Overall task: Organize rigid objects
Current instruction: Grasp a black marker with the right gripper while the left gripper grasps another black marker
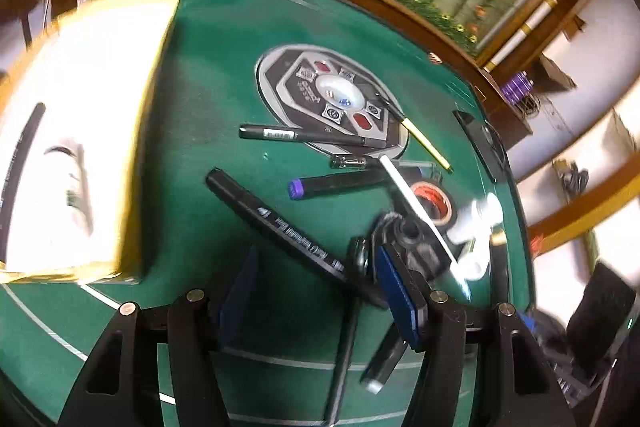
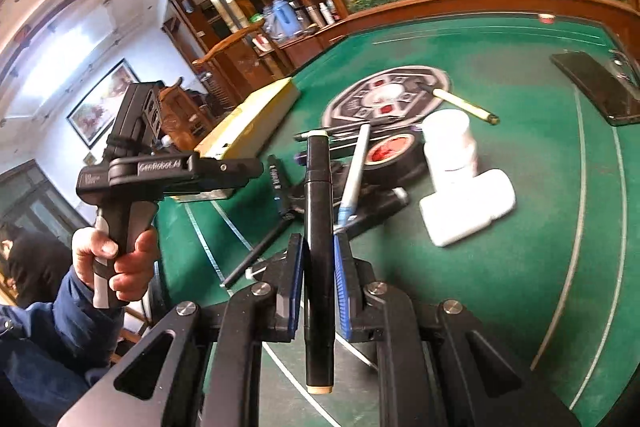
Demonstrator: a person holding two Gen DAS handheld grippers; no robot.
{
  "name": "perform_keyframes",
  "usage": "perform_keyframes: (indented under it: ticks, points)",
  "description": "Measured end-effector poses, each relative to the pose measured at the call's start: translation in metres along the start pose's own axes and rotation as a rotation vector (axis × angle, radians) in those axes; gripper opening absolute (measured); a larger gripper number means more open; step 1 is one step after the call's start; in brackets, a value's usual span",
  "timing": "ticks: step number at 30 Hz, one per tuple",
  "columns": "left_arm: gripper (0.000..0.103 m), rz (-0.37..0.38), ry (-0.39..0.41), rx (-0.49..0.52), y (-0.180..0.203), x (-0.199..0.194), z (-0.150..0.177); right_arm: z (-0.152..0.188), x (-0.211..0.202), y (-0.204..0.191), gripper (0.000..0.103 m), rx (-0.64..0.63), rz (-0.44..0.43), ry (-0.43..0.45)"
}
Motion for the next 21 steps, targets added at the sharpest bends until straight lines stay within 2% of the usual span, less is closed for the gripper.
perform_keyframes:
  ticks: [3, 5, 6, 7, 8, 12, 13, 16, 21]
  points:
    - [0.065, -0.025, -0.026, -0.051, -0.005, 0.014, -0.001, -0.004, -0.005, -0.001, 0.014, 0.01, -0.031, 0.015]
    - [0.062, -0.039, -0.04, -0.041, -0.005, 0.022, 0.0, -0.004, -0.005, -0.005, 0.014, 0.003, -0.042, 0.018]
    - [0.059, -0.061, -0.024, -0.018, -0.005, 0.022, -0.001, -0.004, -0.006, -0.006, 0.014, -0.001, -0.044, 0.021]
    - [0.044, -0.082, -0.026, 0.012, -0.005, 0.023, 0.0, -0.005, -0.007, -0.007, 0.014, -0.004, -0.046, 0.024]
    - [0.036, -0.077, -0.032, 0.025, -0.005, 0.023, 0.001, -0.004, -0.009, -0.008, 0.014, -0.004, -0.049, 0.024]
    - [0.028, -0.078, -0.038, 0.088, -0.009, 0.017, 0.006, -0.006, -0.009, -0.007, 0.014, 0.0, -0.056, 0.028]
    - [0.019, -0.085, -0.047, 0.101, -0.012, 0.016, 0.009, -0.006, -0.009, -0.007, 0.014, 0.0, -0.058, 0.03]
    - [0.017, -0.056, -0.056, 0.136, -0.014, 0.009, 0.02, -0.004, -0.01, -0.006, 0.014, -0.001, -0.055, 0.027]
    - [0.016, -0.056, -0.031, 0.179, -0.011, 0.002, 0.031, -0.002, -0.009, -0.003, 0.014, 0.007, -0.045, 0.019]
Point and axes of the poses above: each gripper's, at about its wrist camera, not at the fingertips, and x roughly the way its jaws point, y to its right, z to its underside, the point moved 10 cm from there along x, roughly the way its jaws point, and after that the axes turned 3 degrees about y, right-handed, at the moved point
